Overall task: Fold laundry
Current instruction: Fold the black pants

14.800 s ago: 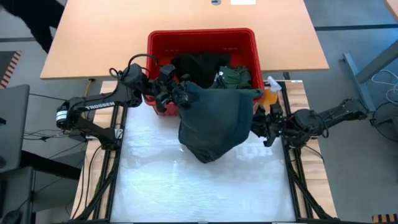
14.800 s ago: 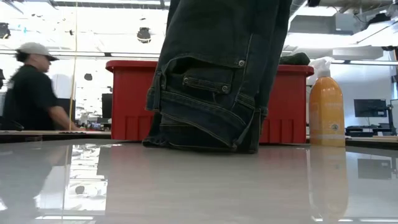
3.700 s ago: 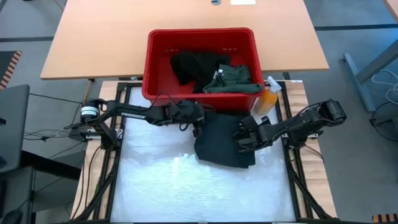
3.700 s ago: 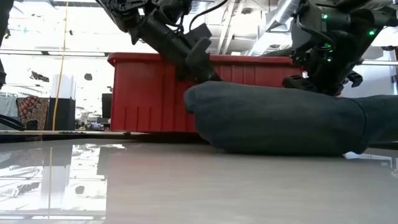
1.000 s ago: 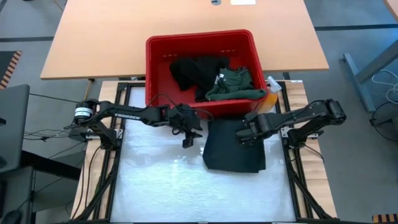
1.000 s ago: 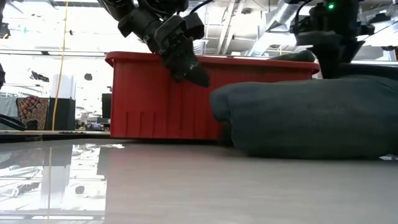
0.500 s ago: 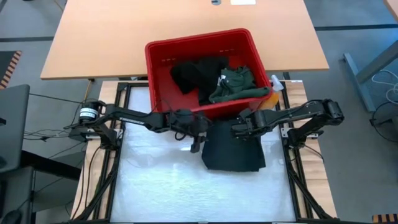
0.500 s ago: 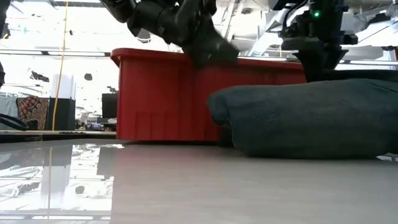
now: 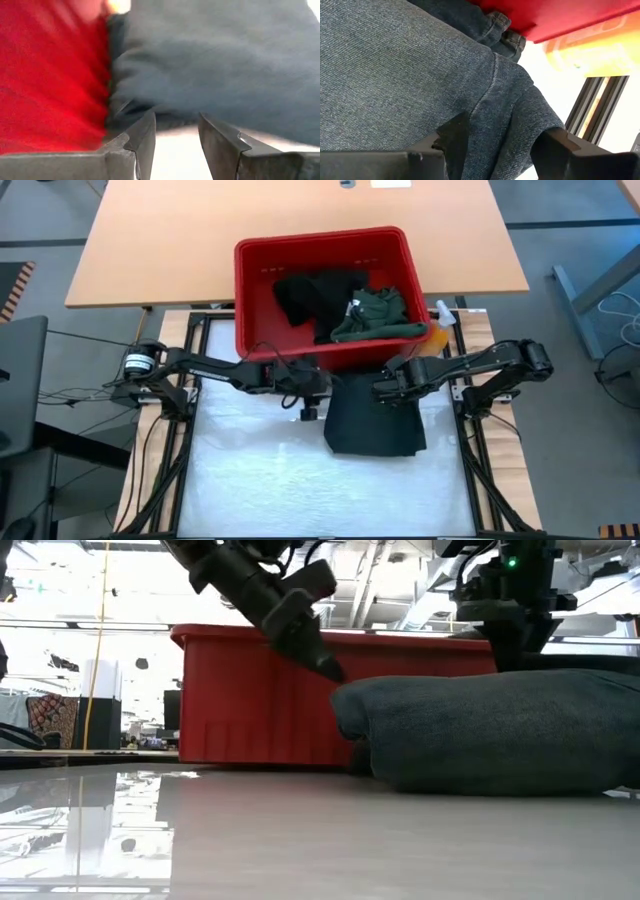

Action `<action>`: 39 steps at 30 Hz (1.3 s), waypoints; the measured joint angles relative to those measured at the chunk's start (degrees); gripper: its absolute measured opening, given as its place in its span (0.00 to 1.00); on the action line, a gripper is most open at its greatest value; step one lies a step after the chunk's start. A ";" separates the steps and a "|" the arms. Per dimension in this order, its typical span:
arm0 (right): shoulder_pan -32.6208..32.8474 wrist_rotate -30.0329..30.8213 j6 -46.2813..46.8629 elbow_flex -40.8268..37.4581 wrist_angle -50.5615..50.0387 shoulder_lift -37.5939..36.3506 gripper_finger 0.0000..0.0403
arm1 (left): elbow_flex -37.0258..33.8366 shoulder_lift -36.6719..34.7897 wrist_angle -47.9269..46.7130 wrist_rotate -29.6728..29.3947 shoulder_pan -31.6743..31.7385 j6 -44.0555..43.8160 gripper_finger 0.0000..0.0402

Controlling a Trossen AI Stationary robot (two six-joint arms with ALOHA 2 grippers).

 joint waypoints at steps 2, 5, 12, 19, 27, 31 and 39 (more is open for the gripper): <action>0.02 0.00 -0.39 -0.01 -0.05 0.00 0.53 | 0.00 -1.24 -2.58 -2.09 0.66 0.44 0.34; 0.00 -0.02 -0.70 0.00 -0.09 0.00 0.53 | -0.07 -2.84 -4.88 -3.21 1.80 -1.10 0.34; -0.24 -0.24 -0.86 -0.01 -0.50 0.00 0.53 | 0.11 -7.37 7.10 6.62 2.18 -0.49 0.34; -0.20 -0.24 -1.23 -0.01 -0.40 -0.02 0.53 | 0.23 -3.04 19.18 18.42 1.06 -2.43 0.34; -0.22 -0.24 -1.47 -0.01 -0.43 -0.02 0.53 | 6.89 8.35 23.35 26.43 -0.10 2.56 0.34; -0.20 -0.90 -1.43 -0.01 -0.82 -0.36 0.53 | 12.46 14.36 20.89 25.98 -0.14 4.47 0.34; 0.65 -1.79 -3.29 -0.01 -2.24 -1.83 0.53 | 24.58 28.05 12.47 12.17 -2.08 6.43 0.34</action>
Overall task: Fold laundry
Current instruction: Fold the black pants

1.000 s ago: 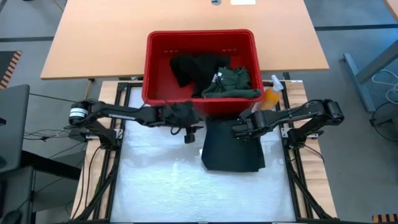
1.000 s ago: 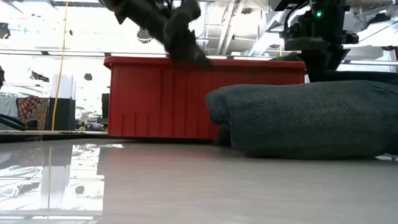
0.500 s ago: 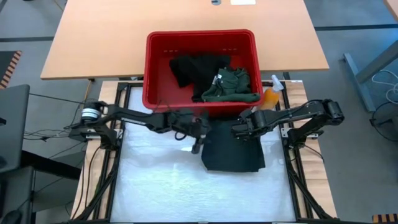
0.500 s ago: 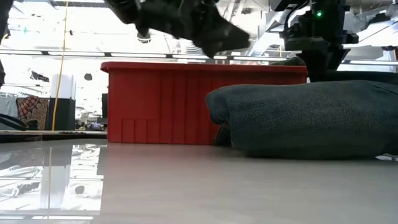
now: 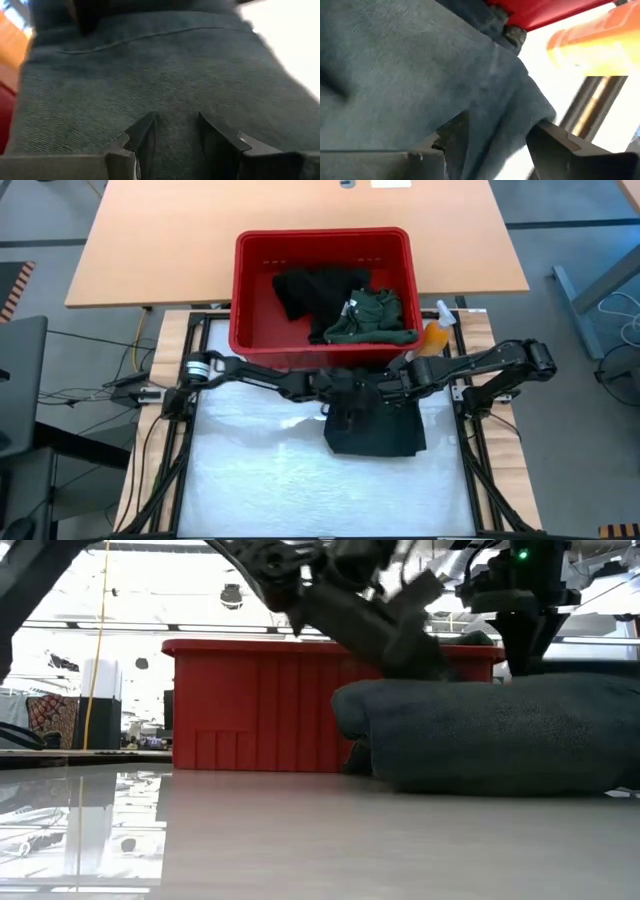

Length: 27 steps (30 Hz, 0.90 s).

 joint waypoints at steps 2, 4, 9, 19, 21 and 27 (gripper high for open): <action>0.10 -0.13 -0.62 -0.09 -1.05 -0.45 0.53 | 3.26 2.06 -3.83 -1.96 -0.02 -0.94 0.34; 0.32 -0.18 -0.64 -0.07 -2.85 -1.00 0.53 | 6.28 3.90 -6.97 -2.32 0.02 -1.28 0.34; 1.24 -2.27 0.34 -0.07 -6.89 -2.96 0.53 | 9.45 5.21 -10.32 -5.05 -0.04 -1.09 0.34; 12.80 3.13 8.35 -6.96 14.60 -13.01 0.53 | 15.51 -0.19 -22.67 -22.12 0.77 6.89 0.34; 14.39 4.45 8.33 -10.67 19.61 -13.91 0.53 | 15.28 -4.08 -26.26 -20.14 1.33 7.48 0.34; 15.24 10.45 1.37 -19.49 35.79 -13.63 0.53 | 9.80 -17.62 -30.43 -7.25 4.76 9.41 0.34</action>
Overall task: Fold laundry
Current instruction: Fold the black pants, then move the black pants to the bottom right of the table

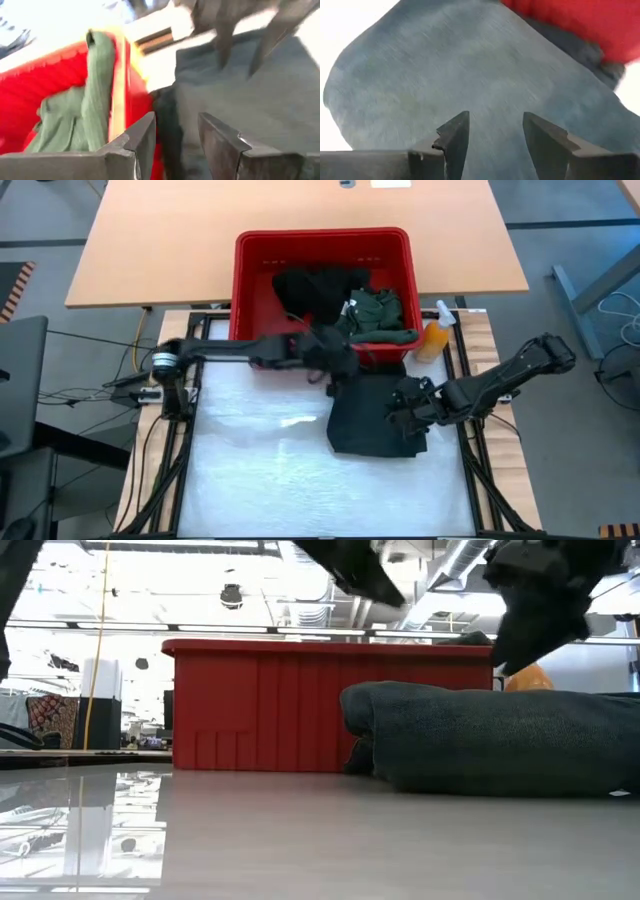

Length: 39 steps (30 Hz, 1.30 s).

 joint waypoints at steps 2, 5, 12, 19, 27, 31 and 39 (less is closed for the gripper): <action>-0.98 1.50 -4.51 -2.30 6.31 1.43 0.53 | -1.86 -4.30 -0.01 3.86 0.58 -0.56 0.34; -3.77 2.69 -13.64 -4.95 16.78 4.71 0.53 | -3.31 -9.57 1.04 2.27 0.72 -1.26 0.34; -12.37 3.93 -27.19 -6.49 27.88 17.17 0.53 | -5.71 -16.29 -2.12 -4.08 1.02 -2.50 0.34; -18.98 -14.37 -27.24 -6.34 29.44 24.26 0.49 | -5.71 -21.12 -9.85 0.47 2.43 -6.45 0.34; -9.85 -22.46 -20.39 -8.10 21.54 19.44 0.47 | -10.30 -28.06 -11.98 0.97 3.79 -9.67 0.34; -4.65 -23.53 -10.18 -8.54 11.18 14.46 0.47 | -20.38 -34.21 -3.92 -0.51 3.79 -12.34 0.34; 8.01 -26.14 6.45 -8.79 0.62 7.65 0.47 | -35.64 -45.17 7.18 -3.30 3.79 -17.91 0.34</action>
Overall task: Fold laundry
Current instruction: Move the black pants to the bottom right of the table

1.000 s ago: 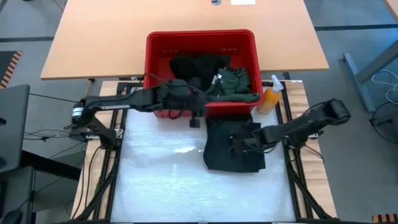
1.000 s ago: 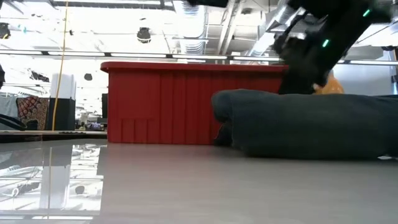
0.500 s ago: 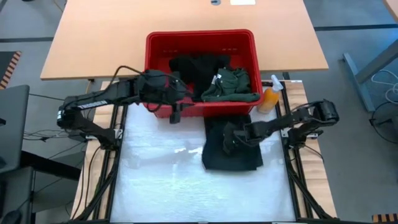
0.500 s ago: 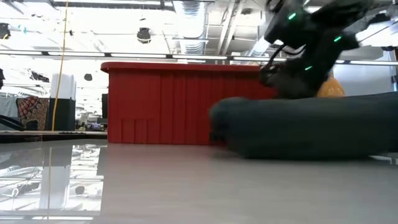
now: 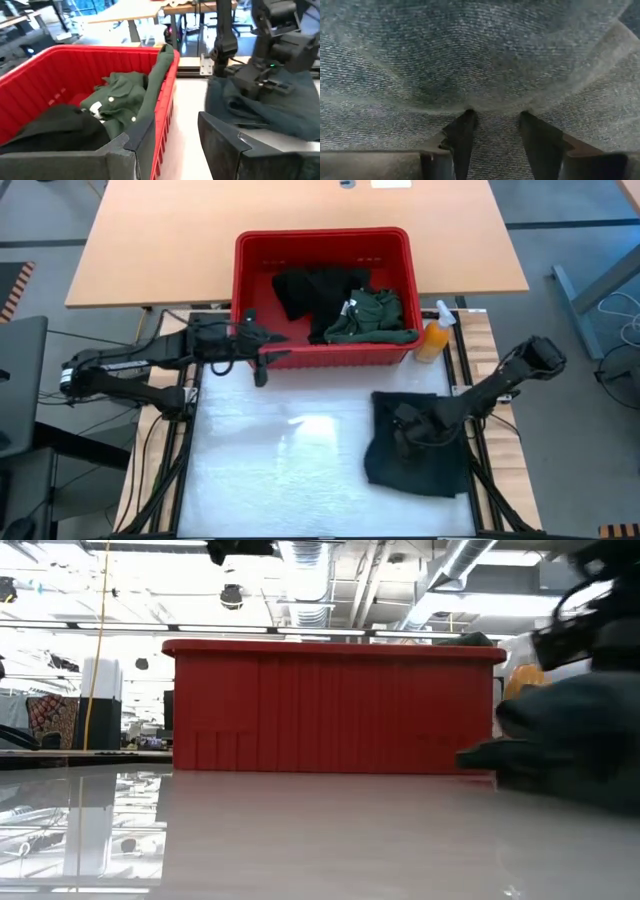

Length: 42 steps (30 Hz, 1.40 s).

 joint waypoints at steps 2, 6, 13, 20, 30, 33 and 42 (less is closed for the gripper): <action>2.98 -0.64 0.59 0.13 0.09 -1.45 0.47 | -0.96 -1.46 -0.27 -1.06 0.00 -0.15 0.34; 6.09 -0.82 0.28 1.93 -2.65 -3.74 0.47 | -1.65 -3.10 -0.30 -1.23 0.00 0.24 0.34; 1.93 0.56 0.68 7.10 -8.06 -6.03 0.46 | -1.65 -2.83 -0.47 -0.58 0.00 1.31 0.34; -0.96 -2.89 0.36 11.23 -4.70 -6.45 0.45 | -1.64 -2.71 -0.52 1.28 -0.02 0.26 0.34; 5.92 -5.28 -5.65 10.89 -6.15 1.98 0.44 | -1.62 -2.68 -1.84 1.32 -0.98 -1.70 0.34; 8.76 -5.98 -5.12 9.27 -2.46 5.51 0.44 | -1.62 -2.68 -3.55 1.28 -1.56 -2.28 0.34; 13.75 -7.56 7.03 7.58 7.68 10.15 0.44 | -1.62 -2.68 -4.19 0.78 -1.92 -4.35 0.34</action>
